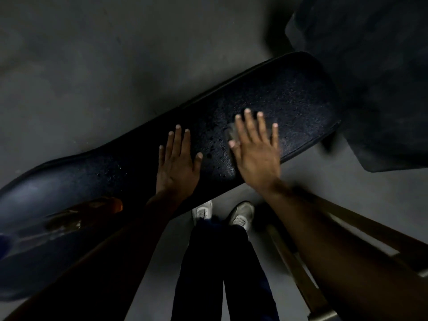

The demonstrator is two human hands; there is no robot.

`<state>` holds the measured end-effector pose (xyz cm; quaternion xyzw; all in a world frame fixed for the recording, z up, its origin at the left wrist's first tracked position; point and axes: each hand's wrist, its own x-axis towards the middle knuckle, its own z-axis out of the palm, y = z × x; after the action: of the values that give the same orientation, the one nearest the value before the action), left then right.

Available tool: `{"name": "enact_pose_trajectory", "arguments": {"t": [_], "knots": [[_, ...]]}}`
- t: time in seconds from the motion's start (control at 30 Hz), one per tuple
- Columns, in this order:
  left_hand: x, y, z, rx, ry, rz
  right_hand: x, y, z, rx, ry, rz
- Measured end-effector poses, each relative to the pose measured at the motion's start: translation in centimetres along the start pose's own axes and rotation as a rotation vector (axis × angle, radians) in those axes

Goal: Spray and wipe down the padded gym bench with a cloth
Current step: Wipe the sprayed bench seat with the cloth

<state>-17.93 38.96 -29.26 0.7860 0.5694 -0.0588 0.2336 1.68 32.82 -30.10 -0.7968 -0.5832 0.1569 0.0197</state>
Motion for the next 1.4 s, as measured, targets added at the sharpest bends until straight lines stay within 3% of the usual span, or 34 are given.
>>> {"name": "enact_pose_trajectory", "arguments": {"t": [0.1, 0.27, 0.47, 0.63, 0.83, 1.0, 1.23, 1.4], "knots": [[0.0, -0.3, -0.1, -0.016, -0.002, 0.003, -2.9, -3.3, 2.0, -0.027, -0.012, -0.161], [-0.4, -1.3, -0.4, -0.019, -0.002, 0.012, -6.5, -1.9, 3.3, -0.084, -0.038, -0.229], [-1.1, -2.5, -0.6, 0.015, -0.018, 0.04, -2.5, 1.0, 0.8, -0.042, -0.026, -0.017], [-0.9, -2.6, -0.2, 0.001, -0.032, 0.042, 5.0, -1.7, -0.7, 0.043, -0.026, 0.125], [-0.8, -2.9, -0.3, -0.07, -0.034, 0.034, 5.3, -6.9, 0.2, -0.046, -0.045, -0.208], [-1.4, -3.4, -0.8, -0.11, -0.019, 0.017, 3.1, -4.6, 0.3, -0.124, -0.073, -0.438], [-3.4, -3.9, -0.5, -0.079, 0.015, -0.034, 7.3, -2.2, -1.3, -0.012, -0.067, -0.076], [-4.0, -4.3, -0.3, -0.083, 0.029, -0.077, 10.5, -7.5, -1.0, -0.012, -0.112, -0.09]]}}
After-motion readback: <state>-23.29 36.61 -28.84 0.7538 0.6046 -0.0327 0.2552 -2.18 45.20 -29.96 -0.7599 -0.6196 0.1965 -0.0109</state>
